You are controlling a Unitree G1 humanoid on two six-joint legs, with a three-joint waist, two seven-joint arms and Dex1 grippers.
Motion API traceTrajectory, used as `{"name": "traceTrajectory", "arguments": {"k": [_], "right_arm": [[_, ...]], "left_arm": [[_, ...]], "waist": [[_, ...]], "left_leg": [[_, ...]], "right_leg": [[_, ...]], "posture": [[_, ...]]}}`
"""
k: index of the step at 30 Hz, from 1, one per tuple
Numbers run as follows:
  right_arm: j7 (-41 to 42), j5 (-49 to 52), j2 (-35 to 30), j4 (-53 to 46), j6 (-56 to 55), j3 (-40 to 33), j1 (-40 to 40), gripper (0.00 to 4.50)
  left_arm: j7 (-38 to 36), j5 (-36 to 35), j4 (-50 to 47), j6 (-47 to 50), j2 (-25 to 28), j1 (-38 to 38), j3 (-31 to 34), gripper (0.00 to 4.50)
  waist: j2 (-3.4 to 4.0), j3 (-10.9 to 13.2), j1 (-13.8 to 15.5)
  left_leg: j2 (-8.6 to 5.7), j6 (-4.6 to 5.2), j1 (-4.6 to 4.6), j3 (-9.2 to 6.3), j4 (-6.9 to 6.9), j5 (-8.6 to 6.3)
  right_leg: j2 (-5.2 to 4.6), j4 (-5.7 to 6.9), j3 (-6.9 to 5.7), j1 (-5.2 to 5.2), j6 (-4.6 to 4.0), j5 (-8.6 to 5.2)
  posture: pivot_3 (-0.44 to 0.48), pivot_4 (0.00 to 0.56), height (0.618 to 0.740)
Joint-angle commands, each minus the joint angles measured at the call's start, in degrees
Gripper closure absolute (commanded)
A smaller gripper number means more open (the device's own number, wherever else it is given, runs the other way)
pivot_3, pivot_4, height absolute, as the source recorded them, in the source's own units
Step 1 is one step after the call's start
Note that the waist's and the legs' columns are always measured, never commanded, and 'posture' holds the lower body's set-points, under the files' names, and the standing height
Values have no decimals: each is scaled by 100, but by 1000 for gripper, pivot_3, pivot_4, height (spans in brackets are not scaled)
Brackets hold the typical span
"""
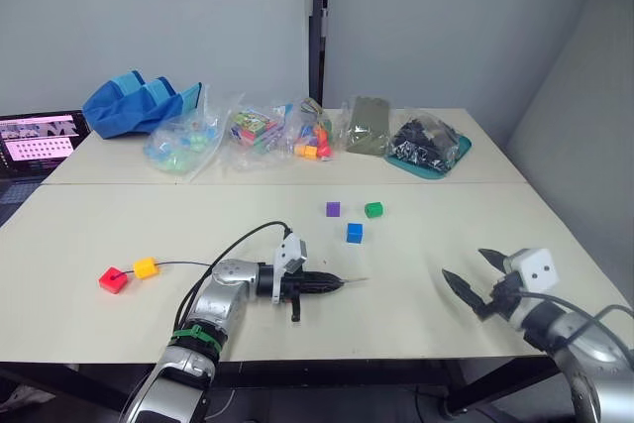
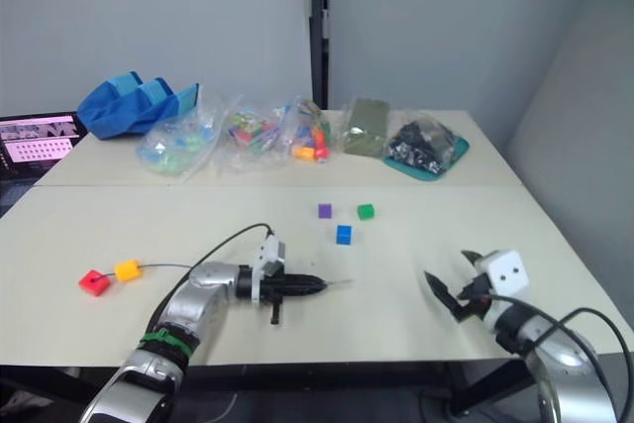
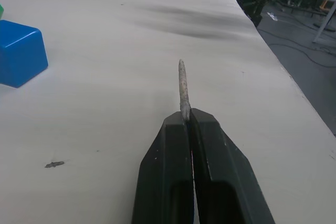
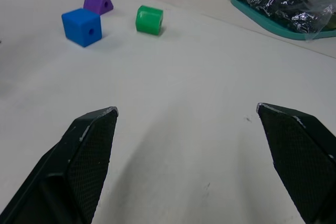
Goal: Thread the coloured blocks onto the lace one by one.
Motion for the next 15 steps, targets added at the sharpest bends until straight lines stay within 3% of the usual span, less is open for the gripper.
{"name": "traceTrajectory", "arguments": {"k": [1,5,9,15], "right_arm": [[-134,-5,35,310,95,269,-581,31],[-281,-133,207,953,177,714,-1488,31],[-852,-388,649,2339,184,934,-2835,31],[-1107,-653,1133,3868,-401,1136,-3943,31]], "left_arm": [[193,-121,-475,126,78,157,118,4500],[408,-173,-909,307,150,408,175,4500],[714,-244,-1371,496,219,688,283,4500],[998,-337,-1919,724,311,1056,305,4500]], "waist": [[0,0,8],[0,0,44],[3,2,47],[4,1,64]], "left_leg": [[0,0,0,0,-1,0],[0,0,-3,0,-1,0],[1,0,-1,0,0,0],[1,0,-6,1,-18,0]], "right_leg": [[0,0,0,0,0,0],[-1,-3,0,-1,0,0],[0,-3,0,-1,-1,1],[-1,-20,-3,-5,1,3]], "posture": [[0,150,717],[0,150,717],[0,150,717],[0,150,717]]}}
